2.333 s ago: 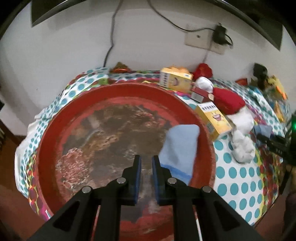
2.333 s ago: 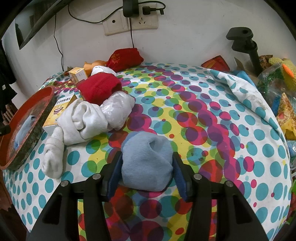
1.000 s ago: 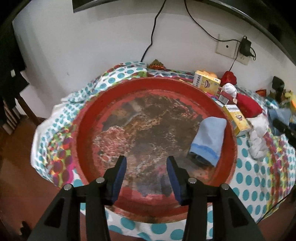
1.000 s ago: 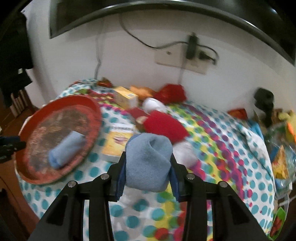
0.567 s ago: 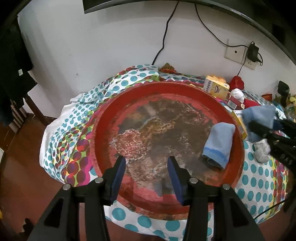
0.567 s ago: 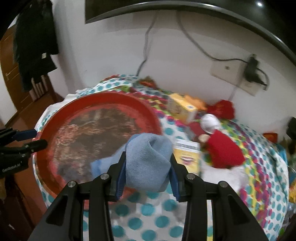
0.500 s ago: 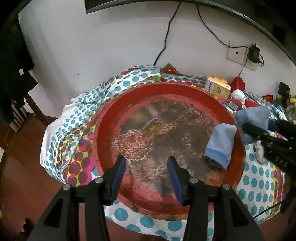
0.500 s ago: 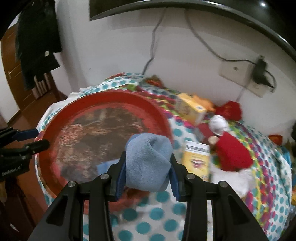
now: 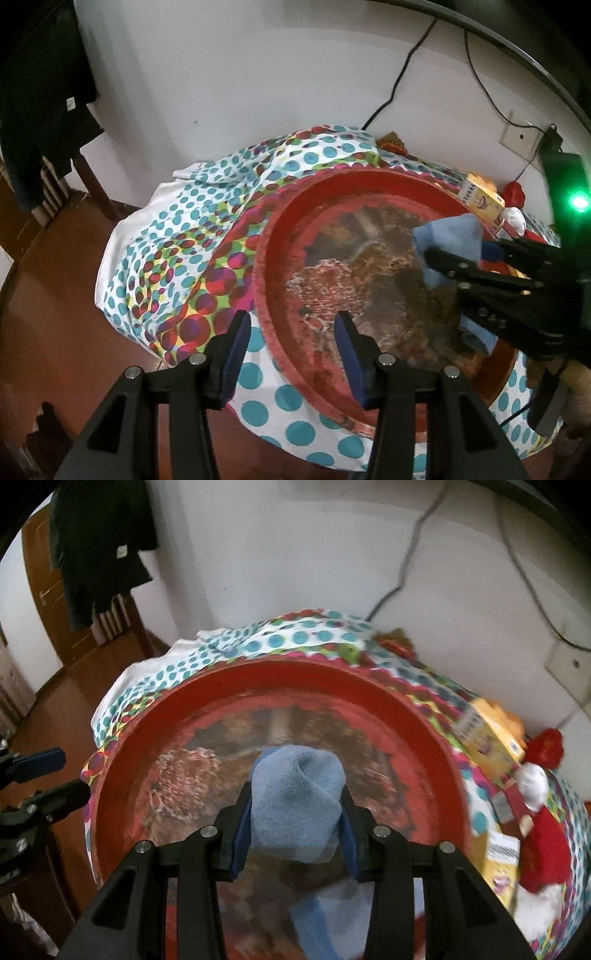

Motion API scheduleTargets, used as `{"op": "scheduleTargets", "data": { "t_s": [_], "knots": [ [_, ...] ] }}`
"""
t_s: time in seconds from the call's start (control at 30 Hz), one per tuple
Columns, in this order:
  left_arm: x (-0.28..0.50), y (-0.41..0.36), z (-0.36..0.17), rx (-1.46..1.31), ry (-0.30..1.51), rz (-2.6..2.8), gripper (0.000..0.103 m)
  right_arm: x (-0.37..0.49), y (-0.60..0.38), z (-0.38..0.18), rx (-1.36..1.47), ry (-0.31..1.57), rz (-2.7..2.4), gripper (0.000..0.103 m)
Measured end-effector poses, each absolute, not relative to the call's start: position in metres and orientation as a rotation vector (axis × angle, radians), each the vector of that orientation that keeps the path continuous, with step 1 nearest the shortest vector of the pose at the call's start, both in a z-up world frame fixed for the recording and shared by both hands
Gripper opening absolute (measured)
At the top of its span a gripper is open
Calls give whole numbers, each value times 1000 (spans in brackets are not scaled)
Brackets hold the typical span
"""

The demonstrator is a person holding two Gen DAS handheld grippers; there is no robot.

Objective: Organize objects
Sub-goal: 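Carry the held light blue sock into the red tray and open the right gripper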

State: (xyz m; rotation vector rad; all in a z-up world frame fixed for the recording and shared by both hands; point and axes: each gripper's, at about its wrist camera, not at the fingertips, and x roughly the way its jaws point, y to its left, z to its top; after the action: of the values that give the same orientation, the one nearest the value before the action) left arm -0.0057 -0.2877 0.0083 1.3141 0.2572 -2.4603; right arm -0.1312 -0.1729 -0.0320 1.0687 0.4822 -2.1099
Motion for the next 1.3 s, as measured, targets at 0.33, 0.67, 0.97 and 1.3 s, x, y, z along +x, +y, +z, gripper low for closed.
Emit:
{"op": "scheduleTargets", "data": {
  "t_s": [0.33,0.67,0.97,1.3],
  "knots": [
    [-3,-297,13,1297,236,-2445,48,-130,-225,-54,1106,538,-2039,40],
    [1,-310,13,1286,309,-2428,48,-128,-235,-58,1115,549,-2050,46],
    [2,-311,11,1304,348,-2413,48,-120,-193,-39,1080,499,-2095,55],
    [-1,-298,13,1314,316,-2433,48,-103,-131,-10,1023,405,-2180,62]
  ]
}}
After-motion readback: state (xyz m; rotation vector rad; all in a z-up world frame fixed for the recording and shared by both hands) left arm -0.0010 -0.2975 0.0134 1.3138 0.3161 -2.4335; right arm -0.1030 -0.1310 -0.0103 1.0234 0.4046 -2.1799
